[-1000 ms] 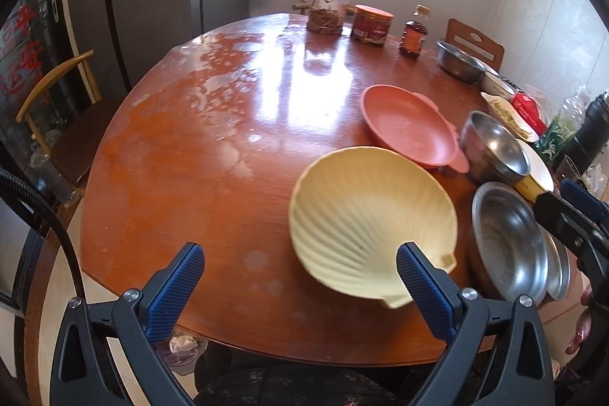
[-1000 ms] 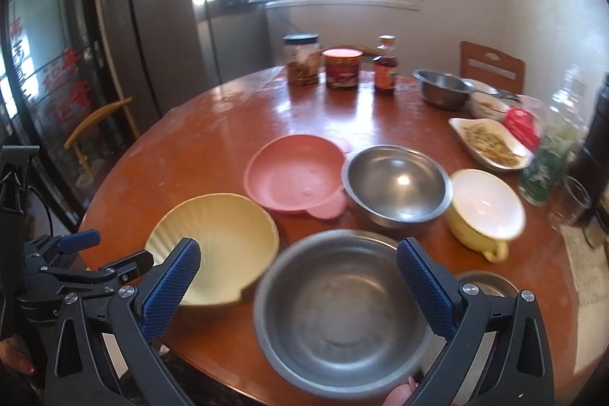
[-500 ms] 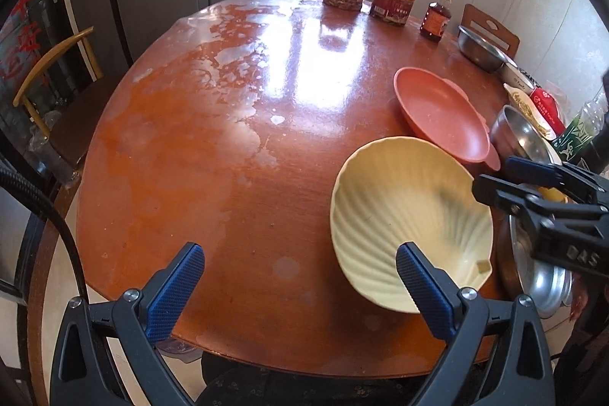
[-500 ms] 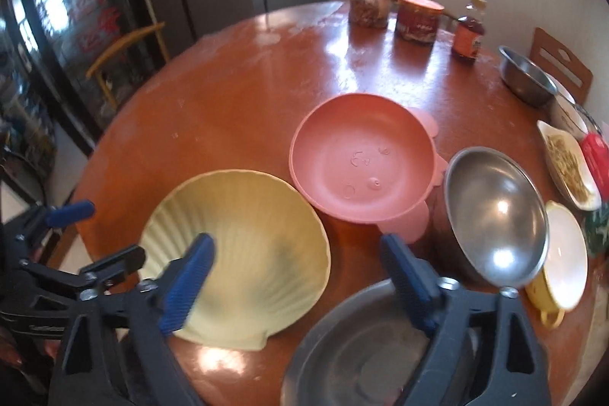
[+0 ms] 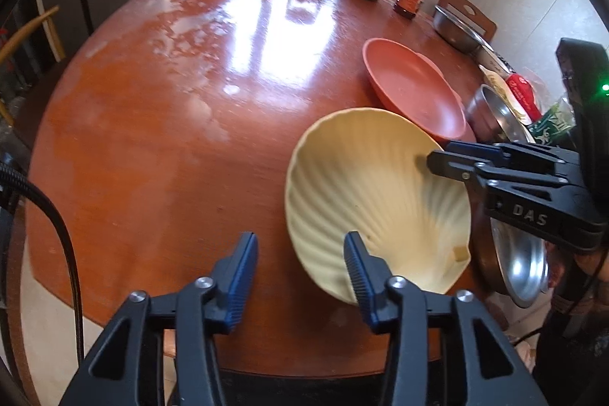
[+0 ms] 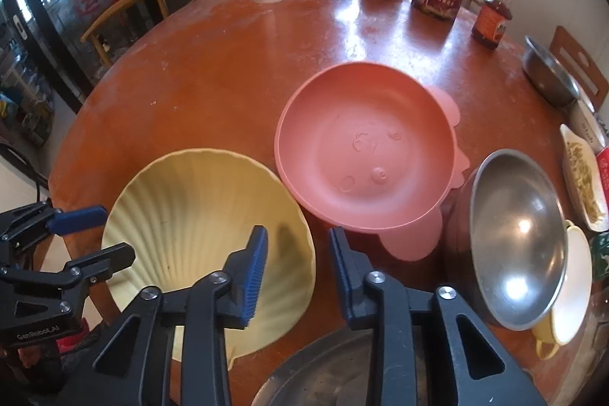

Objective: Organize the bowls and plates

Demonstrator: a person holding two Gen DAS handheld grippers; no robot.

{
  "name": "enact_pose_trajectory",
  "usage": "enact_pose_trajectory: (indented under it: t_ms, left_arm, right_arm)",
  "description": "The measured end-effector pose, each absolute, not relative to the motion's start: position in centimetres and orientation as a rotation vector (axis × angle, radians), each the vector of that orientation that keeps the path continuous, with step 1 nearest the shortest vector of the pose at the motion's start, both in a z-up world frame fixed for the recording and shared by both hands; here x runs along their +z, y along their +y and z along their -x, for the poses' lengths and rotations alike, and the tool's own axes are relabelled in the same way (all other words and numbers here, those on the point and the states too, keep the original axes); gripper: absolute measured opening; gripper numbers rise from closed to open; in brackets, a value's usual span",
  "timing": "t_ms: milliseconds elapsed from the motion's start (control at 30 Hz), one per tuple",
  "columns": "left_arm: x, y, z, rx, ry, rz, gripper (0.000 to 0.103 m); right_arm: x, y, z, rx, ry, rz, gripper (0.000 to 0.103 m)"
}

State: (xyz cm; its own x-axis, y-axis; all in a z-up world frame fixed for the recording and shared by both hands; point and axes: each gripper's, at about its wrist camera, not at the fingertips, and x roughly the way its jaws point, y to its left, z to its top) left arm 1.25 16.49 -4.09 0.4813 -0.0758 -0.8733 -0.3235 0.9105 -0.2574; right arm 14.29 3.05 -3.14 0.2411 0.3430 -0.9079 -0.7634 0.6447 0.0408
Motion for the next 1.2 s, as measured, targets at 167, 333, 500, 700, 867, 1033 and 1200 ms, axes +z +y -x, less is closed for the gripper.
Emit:
enact_pose_trajectory:
  t_ms: [167, 333, 500, 700, 867, 1033, 1200]
  left_arm:
    - [-4.2, 16.2, -1.5, 0.128, 1.065, 0.425, 0.023]
    - [-4.2, 16.5, -1.7, 0.145, 1.056, 0.408, 0.02]
    - [-3.7, 17.8, -1.1, 0.19, 1.042, 0.413, 0.02]
    - [-3.2, 20.5, 0.0, 0.253, 1.028, 0.427, 0.02]
    - [-3.1, 21.7, 0.3, 0.283, 1.021, 0.416, 0.02]
    - [-3.3, 21.5, 0.0, 0.259, 1.03, 0.405, 0.02]
    - [-3.5, 21.1, -0.5, 0.248, 1.037, 0.408, 0.02]
  right_arm:
    - [-3.4, 3.1, -13.9, 0.804, 1.101, 0.455, 0.025]
    - [-3.4, 3.2, -13.7, 0.807, 1.101, 0.43, 0.023]
    - [-3.0, 3.7, -13.3, 0.84, 1.112, 0.394, 0.023]
    - [-2.4, 5.5, -11.6, 0.887, 1.095, 0.38, 0.023]
    - [-2.7, 7.0, -10.5, 0.896, 1.09, 0.397, 0.023]
    - [-3.5, 6.5, -10.1, 0.878, 1.114, 0.388, 0.023]
    - [-3.8, 5.7, -10.3, 0.869, 1.128, 0.372, 0.023]
